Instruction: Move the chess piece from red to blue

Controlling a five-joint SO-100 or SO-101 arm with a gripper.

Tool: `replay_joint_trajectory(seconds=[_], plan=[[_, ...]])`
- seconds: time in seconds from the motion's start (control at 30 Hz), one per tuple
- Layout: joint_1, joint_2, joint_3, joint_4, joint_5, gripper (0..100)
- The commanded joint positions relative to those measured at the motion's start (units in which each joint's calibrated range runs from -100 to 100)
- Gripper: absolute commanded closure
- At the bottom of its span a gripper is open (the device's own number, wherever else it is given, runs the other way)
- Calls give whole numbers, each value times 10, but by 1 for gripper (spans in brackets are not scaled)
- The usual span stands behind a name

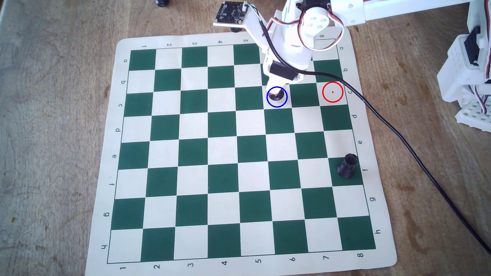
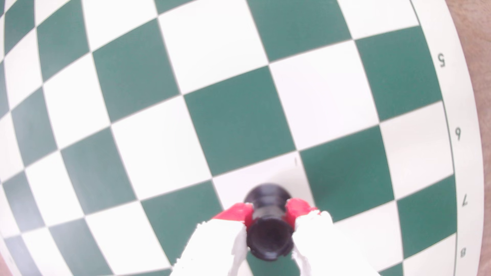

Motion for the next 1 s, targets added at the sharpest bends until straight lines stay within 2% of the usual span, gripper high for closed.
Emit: replay_joint_trajectory(seconds=[0.0,0.43,0.97], plan=[[-2,-24,7,-6,0,100],[2,-30,9,-18,-1,99],[15,-48,26,-19,-4,78]])
